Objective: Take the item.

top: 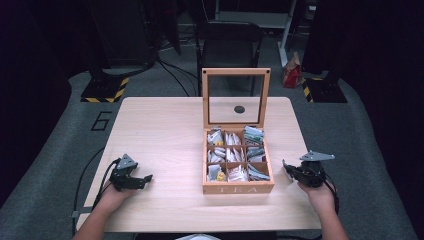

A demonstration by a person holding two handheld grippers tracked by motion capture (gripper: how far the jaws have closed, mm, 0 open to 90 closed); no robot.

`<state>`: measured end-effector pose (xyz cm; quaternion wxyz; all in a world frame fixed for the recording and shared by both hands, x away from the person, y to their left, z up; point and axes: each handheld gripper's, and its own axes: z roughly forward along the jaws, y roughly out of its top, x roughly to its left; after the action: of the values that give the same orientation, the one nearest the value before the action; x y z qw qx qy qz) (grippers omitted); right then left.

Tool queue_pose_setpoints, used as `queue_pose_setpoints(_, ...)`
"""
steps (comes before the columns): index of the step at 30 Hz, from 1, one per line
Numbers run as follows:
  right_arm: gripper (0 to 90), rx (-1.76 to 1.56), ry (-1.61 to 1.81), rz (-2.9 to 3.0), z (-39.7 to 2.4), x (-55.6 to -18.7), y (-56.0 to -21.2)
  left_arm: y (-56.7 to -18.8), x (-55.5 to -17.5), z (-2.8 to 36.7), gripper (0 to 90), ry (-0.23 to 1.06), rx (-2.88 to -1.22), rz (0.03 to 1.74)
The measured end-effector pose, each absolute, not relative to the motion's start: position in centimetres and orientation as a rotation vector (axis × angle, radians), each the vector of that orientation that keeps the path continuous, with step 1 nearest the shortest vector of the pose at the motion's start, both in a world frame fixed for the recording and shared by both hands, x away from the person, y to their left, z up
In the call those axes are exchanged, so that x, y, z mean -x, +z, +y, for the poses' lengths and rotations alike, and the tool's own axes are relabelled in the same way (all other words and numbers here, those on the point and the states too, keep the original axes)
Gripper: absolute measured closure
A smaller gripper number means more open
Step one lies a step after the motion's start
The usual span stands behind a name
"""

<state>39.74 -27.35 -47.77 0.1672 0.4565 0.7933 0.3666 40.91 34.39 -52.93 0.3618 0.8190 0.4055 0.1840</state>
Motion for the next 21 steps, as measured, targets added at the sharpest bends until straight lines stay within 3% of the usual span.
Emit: queue_pose_setpoints(21, 88.0, -1.289, 1.064, 2.355, -26.3, -40.1, -49.3, -52.9, -40.9, 34.4, 15.0, 0.473, -2.109, 1.045)
